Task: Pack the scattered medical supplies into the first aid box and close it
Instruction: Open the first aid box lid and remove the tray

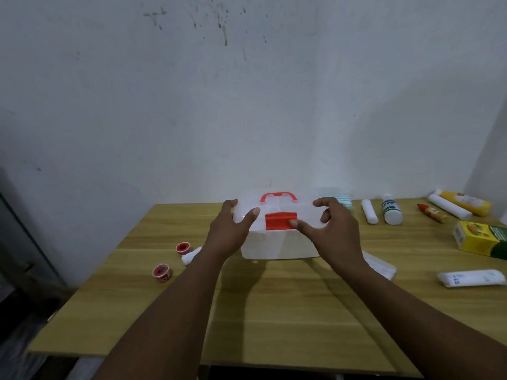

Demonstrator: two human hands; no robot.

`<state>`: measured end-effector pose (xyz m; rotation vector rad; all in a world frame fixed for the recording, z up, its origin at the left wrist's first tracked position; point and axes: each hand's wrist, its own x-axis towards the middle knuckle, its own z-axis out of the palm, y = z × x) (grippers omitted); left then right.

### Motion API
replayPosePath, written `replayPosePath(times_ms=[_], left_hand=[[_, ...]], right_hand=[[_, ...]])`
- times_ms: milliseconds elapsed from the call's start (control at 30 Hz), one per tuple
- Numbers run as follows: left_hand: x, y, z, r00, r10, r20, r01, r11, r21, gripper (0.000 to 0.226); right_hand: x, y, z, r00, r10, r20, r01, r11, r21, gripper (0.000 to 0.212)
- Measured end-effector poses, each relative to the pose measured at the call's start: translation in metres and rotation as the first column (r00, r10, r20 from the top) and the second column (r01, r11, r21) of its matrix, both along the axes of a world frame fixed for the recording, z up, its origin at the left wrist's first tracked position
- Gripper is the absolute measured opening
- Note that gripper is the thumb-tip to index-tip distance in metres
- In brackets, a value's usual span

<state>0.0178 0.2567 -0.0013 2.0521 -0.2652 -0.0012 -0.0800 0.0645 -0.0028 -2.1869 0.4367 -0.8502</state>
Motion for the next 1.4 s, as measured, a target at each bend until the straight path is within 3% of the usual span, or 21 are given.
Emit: replayPosePath(times_ms=[67,133,233,600,667,800,933,1100,1400], left_hand=[[-0.004,0.000,-0.002,1.000,-0.021,-0.003,0.021,1.000,-0.014,0.081],[-0.004,0.000,-0.001,0.999,-0.036,0.010,0.036,0.999,-0.008,0.081],[0.004,0.007,0.005,0.998,-0.031,0.059,0.031,1.000,0.001,0.082],[0.001,0.010,0.043,0.961,0.112,0.253,-0.090,0.991,-0.096,0.077],[0.008,0.008,0.056,0.963,0.134,0.234,-0.109,0.987,-0.120,0.075],[0.038,0.004,0.076,0.976,0.137,0.168,-0.119,0.987,-0.111,0.095],[0.070,-0.001,0.084,0.984,0.126,0.128,-0.119,0.991,-0.064,0.095],[0.112,-0.009,0.082,0.988,0.139,0.062,-0.137,0.990,-0.043,0.091],[0.136,-0.014,0.029,0.990,0.117,-0.077,-0.126,0.984,-0.128,0.057]], right_hand=[[0.004,-0.010,-0.006,0.995,-0.080,-0.061,0.073,0.991,-0.117,0.085],[0.010,-0.018,-0.009,0.992,-0.041,-0.120,0.032,0.996,-0.079,0.095],[0.021,-0.019,-0.001,0.994,0.086,-0.064,-0.084,0.996,0.032,0.094],[0.027,-0.018,0.056,0.993,0.112,-0.043,-0.108,0.990,0.090,0.090],[0.034,-0.022,0.077,0.990,0.122,-0.065,-0.112,0.985,0.135,0.088],[0.066,-0.040,0.115,0.961,0.169,-0.221,-0.110,0.960,0.256,0.065],[0.107,-0.057,0.128,0.915,0.181,-0.360,-0.061,0.946,0.320,0.094],[0.148,-0.071,0.128,0.917,0.203,-0.343,-0.035,0.899,0.437,0.095],[0.162,-0.082,0.053,0.941,0.265,-0.213,-0.081,0.783,0.617,0.045]])
